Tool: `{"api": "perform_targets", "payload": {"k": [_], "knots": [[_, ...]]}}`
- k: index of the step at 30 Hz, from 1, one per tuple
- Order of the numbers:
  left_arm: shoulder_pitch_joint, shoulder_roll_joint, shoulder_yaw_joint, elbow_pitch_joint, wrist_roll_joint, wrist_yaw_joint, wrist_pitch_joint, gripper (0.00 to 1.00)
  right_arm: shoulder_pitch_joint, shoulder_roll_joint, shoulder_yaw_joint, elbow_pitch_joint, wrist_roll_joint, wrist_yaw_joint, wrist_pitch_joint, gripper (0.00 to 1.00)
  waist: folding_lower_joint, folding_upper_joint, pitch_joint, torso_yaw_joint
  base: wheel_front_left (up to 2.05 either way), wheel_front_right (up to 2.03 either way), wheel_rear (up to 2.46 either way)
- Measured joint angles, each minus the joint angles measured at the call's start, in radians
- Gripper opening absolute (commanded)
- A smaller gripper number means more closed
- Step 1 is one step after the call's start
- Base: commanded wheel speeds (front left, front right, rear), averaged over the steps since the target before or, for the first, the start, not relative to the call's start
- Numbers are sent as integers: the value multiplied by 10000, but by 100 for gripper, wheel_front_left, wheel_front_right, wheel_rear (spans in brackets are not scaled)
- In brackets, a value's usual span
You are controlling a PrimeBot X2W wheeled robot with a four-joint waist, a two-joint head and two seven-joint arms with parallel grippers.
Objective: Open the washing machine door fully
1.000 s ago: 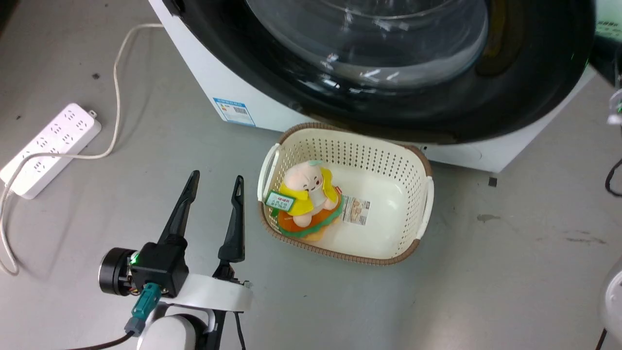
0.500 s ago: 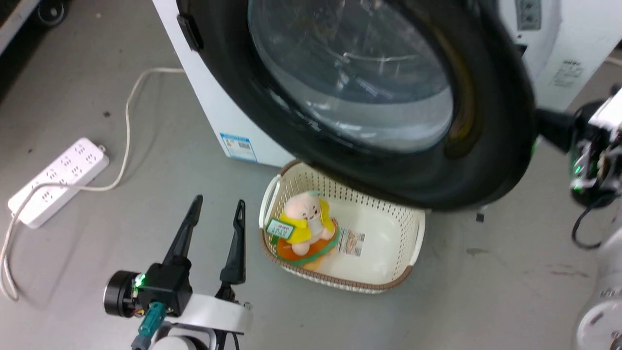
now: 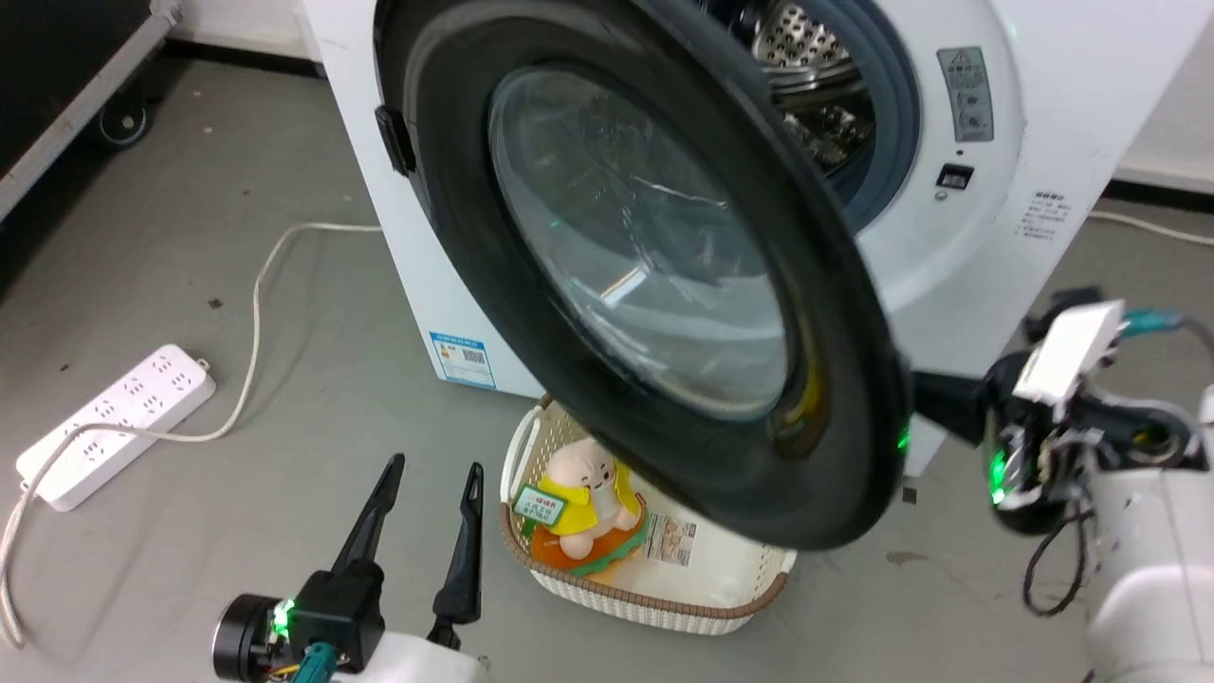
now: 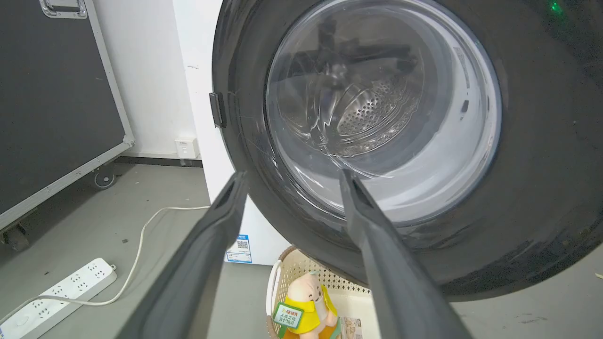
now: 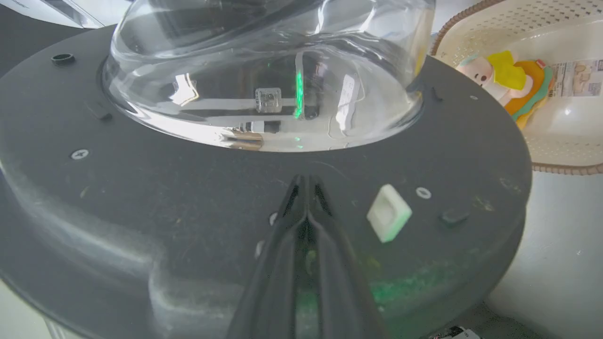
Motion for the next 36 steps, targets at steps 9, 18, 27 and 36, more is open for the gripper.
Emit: {"api": "perform_targets", "payload": {"k": [9,18,27,36], "knots": [[364,0,-65,125,0,-48,0,100,1329,4,2577,-570,2711,0,-435,0,1,0,-341,91,0,0,0],[741,-2,-194,224,-2,-71,0,100,2891,25,5963,-1868,5287,0,-1406,0,2,0,-564,342,0,0,0],[933,-2,-148,313,-4,-77,0,100,3288,56,7703,-2518,6148,0,-2675,0,2,0,-586,519,0,0,0],[954,-2,128,288,-38,-75,0,100,3277,-901,7189,-4071,4439,-2,-5411,100,2,0,-688,206,0,0,0]]}}
